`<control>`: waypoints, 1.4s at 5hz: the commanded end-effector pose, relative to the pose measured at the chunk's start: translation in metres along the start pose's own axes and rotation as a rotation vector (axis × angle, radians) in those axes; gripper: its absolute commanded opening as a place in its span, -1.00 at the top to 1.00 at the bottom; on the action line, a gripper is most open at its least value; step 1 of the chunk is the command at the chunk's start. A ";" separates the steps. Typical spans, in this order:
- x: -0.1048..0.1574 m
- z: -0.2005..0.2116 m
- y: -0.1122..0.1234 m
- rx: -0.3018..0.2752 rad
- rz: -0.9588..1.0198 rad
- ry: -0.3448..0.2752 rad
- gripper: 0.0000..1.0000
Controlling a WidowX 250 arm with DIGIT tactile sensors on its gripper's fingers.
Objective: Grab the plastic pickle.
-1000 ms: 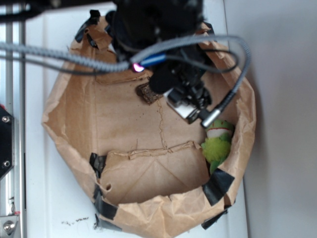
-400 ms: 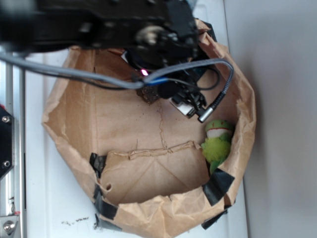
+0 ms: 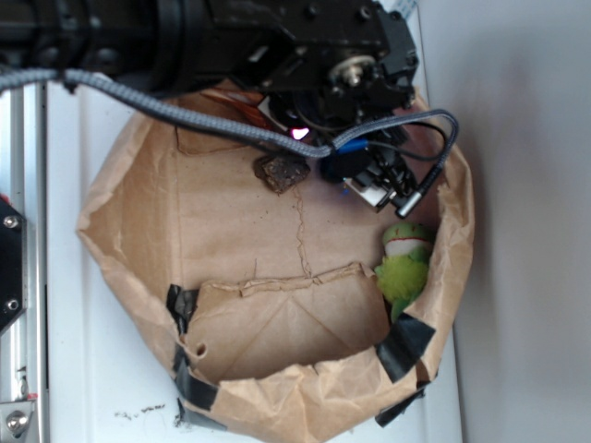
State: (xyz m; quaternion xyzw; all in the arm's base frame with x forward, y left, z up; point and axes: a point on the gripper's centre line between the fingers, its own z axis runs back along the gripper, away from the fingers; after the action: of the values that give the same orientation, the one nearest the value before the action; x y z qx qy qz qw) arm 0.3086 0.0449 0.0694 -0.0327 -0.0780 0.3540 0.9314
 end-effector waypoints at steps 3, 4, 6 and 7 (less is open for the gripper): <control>0.029 -0.012 -0.004 0.011 0.069 -0.167 -1.00; 0.024 -0.019 -0.010 -0.001 0.029 -0.199 -1.00; 0.014 -0.040 -0.016 0.023 -0.027 -0.204 -1.00; 0.010 -0.040 -0.014 0.006 -0.025 -0.209 1.00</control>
State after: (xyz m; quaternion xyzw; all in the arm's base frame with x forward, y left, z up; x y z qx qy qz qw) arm 0.3307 0.0382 0.0203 0.0162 -0.1590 0.3510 0.9226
